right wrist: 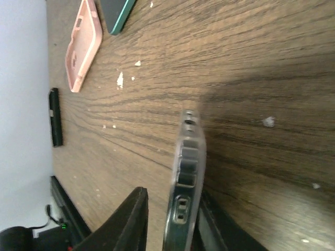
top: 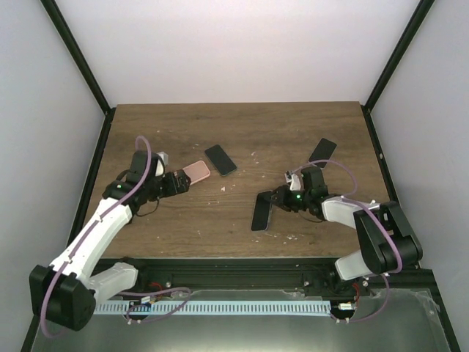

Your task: Put the phone into the phone case

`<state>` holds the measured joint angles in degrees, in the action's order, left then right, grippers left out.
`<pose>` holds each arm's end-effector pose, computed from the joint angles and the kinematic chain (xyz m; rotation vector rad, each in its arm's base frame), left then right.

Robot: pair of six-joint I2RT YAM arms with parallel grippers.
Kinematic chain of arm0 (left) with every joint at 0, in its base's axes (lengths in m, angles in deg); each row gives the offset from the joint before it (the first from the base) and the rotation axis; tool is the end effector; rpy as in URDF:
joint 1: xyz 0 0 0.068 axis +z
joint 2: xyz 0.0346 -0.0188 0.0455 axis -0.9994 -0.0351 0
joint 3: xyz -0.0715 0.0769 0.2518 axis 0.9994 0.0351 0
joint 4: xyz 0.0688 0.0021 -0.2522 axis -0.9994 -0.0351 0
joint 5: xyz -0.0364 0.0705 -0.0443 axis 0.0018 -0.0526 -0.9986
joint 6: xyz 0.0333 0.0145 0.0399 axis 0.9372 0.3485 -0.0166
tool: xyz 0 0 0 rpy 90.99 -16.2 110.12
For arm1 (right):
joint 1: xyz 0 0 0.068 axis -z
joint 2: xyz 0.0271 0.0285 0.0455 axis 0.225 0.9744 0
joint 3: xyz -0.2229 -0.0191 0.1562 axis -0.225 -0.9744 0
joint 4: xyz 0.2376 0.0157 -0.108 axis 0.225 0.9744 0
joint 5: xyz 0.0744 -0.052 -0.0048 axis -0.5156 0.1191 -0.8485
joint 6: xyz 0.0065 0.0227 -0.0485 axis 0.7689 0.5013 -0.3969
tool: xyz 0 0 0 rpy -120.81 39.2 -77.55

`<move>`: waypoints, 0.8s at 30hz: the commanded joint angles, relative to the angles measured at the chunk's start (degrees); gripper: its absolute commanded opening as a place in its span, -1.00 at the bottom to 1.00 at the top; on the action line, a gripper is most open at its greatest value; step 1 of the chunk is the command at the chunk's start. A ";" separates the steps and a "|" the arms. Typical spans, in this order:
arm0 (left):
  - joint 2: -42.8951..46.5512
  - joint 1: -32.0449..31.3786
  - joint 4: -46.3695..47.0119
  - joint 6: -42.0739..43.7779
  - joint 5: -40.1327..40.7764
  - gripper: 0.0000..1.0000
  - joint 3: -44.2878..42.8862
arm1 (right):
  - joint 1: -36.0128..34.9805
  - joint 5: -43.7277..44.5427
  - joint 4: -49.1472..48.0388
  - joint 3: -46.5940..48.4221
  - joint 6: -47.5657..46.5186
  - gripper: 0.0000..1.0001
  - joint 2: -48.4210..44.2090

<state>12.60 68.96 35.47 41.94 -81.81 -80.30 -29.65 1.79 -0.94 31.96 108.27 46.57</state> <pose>0.1979 -0.0748 0.2732 -0.1324 2.4867 -0.5858 0.2343 0.0937 0.1410 0.1314 2.5034 1.2638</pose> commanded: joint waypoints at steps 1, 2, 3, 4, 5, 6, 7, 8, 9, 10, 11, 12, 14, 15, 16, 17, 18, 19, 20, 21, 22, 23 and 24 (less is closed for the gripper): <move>-4.37 3.36 -3.21 4.87 5.13 0.93 -3.20 | 0.77 3.64 1.96 0.08 -2.51 -0.44 -0.84; -6.01 3.94 -3.55 5.14 5.90 0.92 -4.31 | 0.75 4.48 2.49 0.04 -2.73 -0.40 -1.20; -7.81 4.57 -3.64 5.40 6.69 0.89 -5.34 | 0.74 5.29 3.09 0.10 -2.92 -0.35 -1.53; -9.40 5.13 -3.14 5.74 6.98 0.86 -6.22 | 0.78 6.01 4.07 0.37 -3.05 -0.29 -1.71; -11.11 5.92 -2.26 6.00 6.92 0.84 -6.95 | 0.77 6.52 5.22 0.87 -3.19 -0.22 -1.99; -12.96 6.81 -1.24 6.05 6.35 0.83 -7.45 | 0.75 6.83 6.22 1.41 -3.43 -0.15 -2.25; -14.76 7.86 0.01 5.98 5.05 0.81 -8.02 | 0.76 7.14 7.14 1.96 -3.76 -0.04 -2.62; -17.68 8.93 1.53 5.89 3.57 0.81 -8.65 | 0.74 7.61 8.71 2.48 -4.04 0.04 -3.00; -20.19 9.90 2.81 5.99 1.35 0.82 -9.37 | 0.79 8.70 10.09 3.13 -4.41 0.11 -3.45; -22.48 11.29 4.79 6.08 -1.75 0.85 -9.81 | 0.74 9.52 11.51 3.81 -4.86 0.16 -3.84; -25.09 12.45 6.32 5.62 -4.07 0.86 -10.22 | 0.80 10.22 12.74 4.39 -5.24 0.22 -4.26; -27.48 13.52 7.25 5.15 -5.43 0.86 -11.15 | 0.74 10.89 13.72 4.98 -5.46 0.27 -4.68; -32.44 15.13 7.79 4.92 -6.22 0.85 -13.36 | 0.77 11.52 14.70 5.44 -5.69 0.36 -5.57; -34.43 15.54 7.80 4.99 -5.53 0.86 -14.70 | 0.74 11.71 14.90 5.50 -5.79 0.40 -6.01; -36.34 15.76 7.58 5.12 -4.53 0.86 -15.88 | 0.75 11.75 15.09 5.51 -5.80 0.43 -6.37; -37.96 15.92 7.61 5.32 -3.84 0.85 -17.15 | 0.76 11.44 15.08 5.53 -5.80 0.46 -6.59; -39.63 16.17 7.70 5.35 -3.57 0.86 -18.17 | 0.79 11.07 14.89 5.52 -5.80 0.48 -6.79; -40.94 16.27 8.20 5.51 -3.85 0.85 -19.13 | 0.77 10.49 14.56 5.34 -5.80 0.50 -6.98; -42.09 16.30 9.06 5.98 -4.18 0.86 -19.87 | 0.70 9.94 14.22 5.21 -5.85 0.53 -7.21; -43.37 16.30 9.79 6.43 -3.52 0.85 -20.42 | 0.74 9.68 14.02 5.13 -6.05 0.55 -7.45; -44.87 16.38 10.31 6.58 -2.73 0.86 -21.01 | 0.80 9.67 13.94 5.23 -6.25 0.58 -7.85; -46.62 16.58 10.70 6.72 -2.58 0.86 -21.76 | 0.67 9.74 13.91 5.35 -6.51 0.60 -8.08; -48.59 16.76 10.82 6.83 -3.46 0.86 -22.44 | 0.76 9.62 14.02 5.57 -6.95 0.61 -8.24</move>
<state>-31.27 85.14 43.19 47.34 -84.73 -99.70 -29.32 11.65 12.31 35.80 102.91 39.99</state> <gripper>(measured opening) 0.929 0.794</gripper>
